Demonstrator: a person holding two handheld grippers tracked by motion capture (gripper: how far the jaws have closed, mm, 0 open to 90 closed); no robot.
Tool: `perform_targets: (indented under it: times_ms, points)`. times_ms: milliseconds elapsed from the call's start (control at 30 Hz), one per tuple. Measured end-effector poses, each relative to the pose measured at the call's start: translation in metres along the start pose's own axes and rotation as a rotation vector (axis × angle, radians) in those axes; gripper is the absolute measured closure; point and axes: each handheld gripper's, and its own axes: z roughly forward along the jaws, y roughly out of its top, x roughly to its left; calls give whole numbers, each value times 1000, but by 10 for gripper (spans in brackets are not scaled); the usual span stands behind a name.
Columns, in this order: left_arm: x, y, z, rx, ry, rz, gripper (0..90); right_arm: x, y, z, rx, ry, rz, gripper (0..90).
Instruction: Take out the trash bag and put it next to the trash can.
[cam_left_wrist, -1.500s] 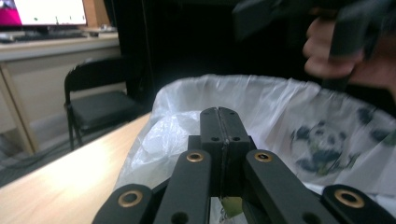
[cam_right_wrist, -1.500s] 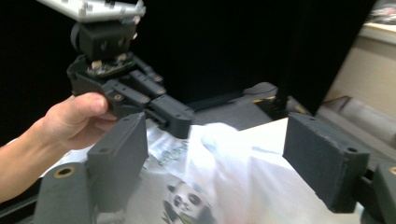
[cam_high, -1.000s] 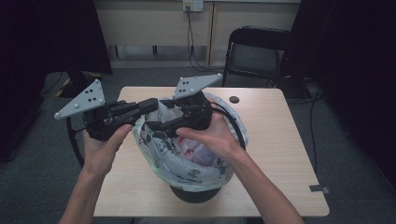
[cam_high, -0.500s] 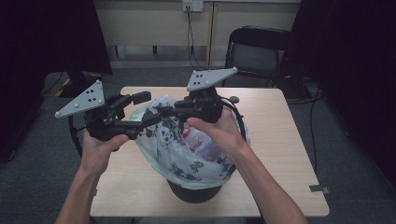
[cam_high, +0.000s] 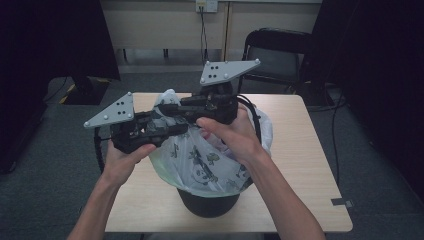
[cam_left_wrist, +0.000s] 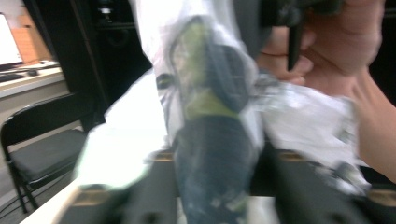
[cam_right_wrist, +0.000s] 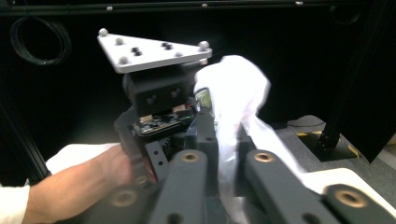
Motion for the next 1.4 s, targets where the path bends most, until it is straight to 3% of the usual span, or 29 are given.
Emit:
perform_targets:
  times_ms: [33, 100, 133, 267, 367, 533, 700, 933, 1067, 1167, 1400]
  points:
    - [-1, 0, 0, 3, -1, 11, 780, 0, 0, 0, 0, 0, 0, 853]
    - [-1, -2, -2, 12, 9, 17, 853, -1, 1, -4, -8, -21, 8, 606]
    - [-1, -3, -3, 13, 10, 17, 862, -2, 4, -10, -24, -60, 19, 481]
    - [5, -5, -12, -19, 33, -3, 865, -2, 8, -20, -33, -94, 24, 379]
    - [12, -2, -24, -44, 64, -12, 865, 0, 10, -35, -27, -154, 17, 340]
    - [14, 2, -33, -64, 87, -9, 865, 6, 10, -45, -31, -166, 14, 316]
    - [13, 4, -34, -49, 106, -2, 865, 11, 6, -62, -76, -164, 17, 299]
    - [16, 3, -36, -49, 108, -5, 865, 10, 7, -96, -120, -234, 10, 282]
    - [19, 4, -39, -63, 117, -13, 865, 6, -5, -107, -95, -257, 30, 238]
    - [20, 7, -41, -75, 124, -18, 866, 2, -17, -112, -88, -288, 60, 156]
    - [26, 10, -47, -90, 138, -38, 866, -4, -39, -114, -61, -251, 78, 155]
